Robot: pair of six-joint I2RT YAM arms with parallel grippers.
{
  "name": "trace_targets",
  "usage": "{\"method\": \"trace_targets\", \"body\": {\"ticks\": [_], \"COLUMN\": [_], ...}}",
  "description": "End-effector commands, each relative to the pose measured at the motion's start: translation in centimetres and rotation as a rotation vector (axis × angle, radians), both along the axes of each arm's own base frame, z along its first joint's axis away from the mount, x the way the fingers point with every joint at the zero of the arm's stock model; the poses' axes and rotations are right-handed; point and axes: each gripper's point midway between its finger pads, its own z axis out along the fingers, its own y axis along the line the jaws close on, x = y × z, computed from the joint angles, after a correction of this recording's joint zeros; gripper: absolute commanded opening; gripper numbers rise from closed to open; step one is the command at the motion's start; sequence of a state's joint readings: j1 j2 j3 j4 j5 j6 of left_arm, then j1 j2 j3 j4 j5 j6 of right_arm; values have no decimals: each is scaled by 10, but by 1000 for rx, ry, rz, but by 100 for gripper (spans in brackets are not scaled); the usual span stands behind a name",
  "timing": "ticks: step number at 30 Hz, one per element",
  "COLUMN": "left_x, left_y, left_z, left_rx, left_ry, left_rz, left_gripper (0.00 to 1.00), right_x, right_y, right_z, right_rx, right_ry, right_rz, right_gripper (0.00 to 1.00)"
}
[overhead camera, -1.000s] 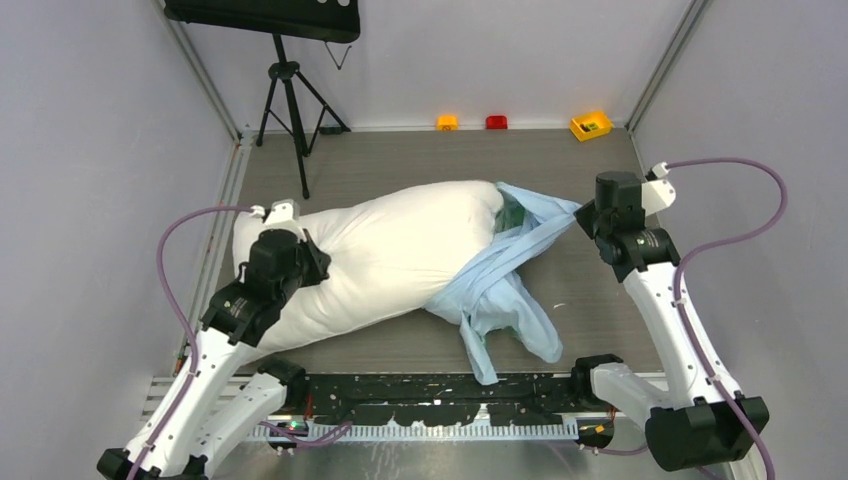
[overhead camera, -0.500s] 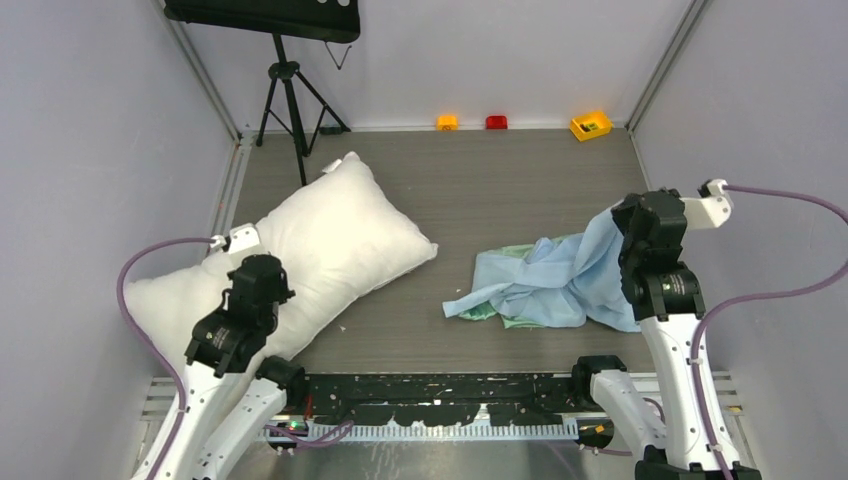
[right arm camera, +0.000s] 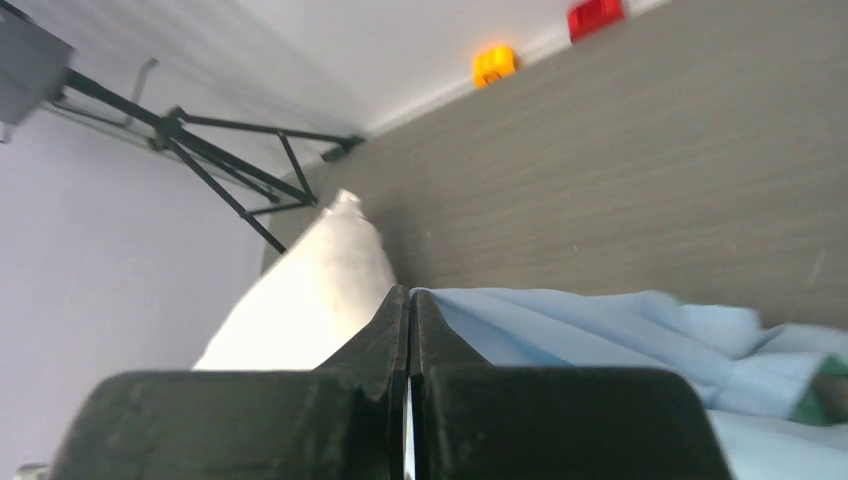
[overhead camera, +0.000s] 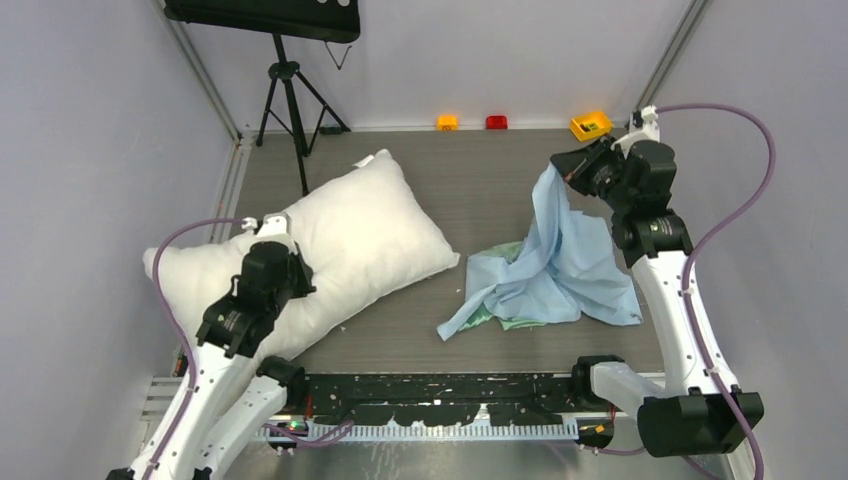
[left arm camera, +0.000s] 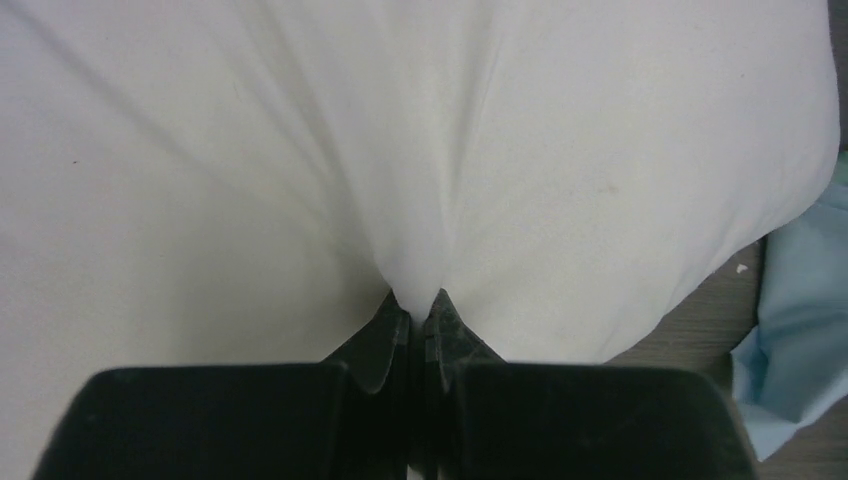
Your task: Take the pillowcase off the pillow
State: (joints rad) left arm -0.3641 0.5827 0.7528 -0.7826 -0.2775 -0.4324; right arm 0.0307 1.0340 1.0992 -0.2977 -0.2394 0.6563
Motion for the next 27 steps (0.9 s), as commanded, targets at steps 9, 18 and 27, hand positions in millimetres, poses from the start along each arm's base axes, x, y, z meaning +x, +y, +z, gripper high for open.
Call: {"method": "trace_targets", "body": {"ticks": [9, 18, 27], "left_x": [53, 108, 158], "left_y": [-78, -112, -121], "left_z": [19, 26, 39], "left_rx": [-244, -202, -142], "left_ry": [36, -3, -20], "left_rz": [-163, -179, -132], "left_gripper": [0, 0, 41], "right_x": [14, 31, 44], "right_y": [-64, -110, -110], "right_z": [222, 218, 133], "right_rx": [-158, -296, -358], "right_ry": [-468, -406, -196], "right_rz": [-340, -572, -536], "right_gripper": [0, 0, 87]}}
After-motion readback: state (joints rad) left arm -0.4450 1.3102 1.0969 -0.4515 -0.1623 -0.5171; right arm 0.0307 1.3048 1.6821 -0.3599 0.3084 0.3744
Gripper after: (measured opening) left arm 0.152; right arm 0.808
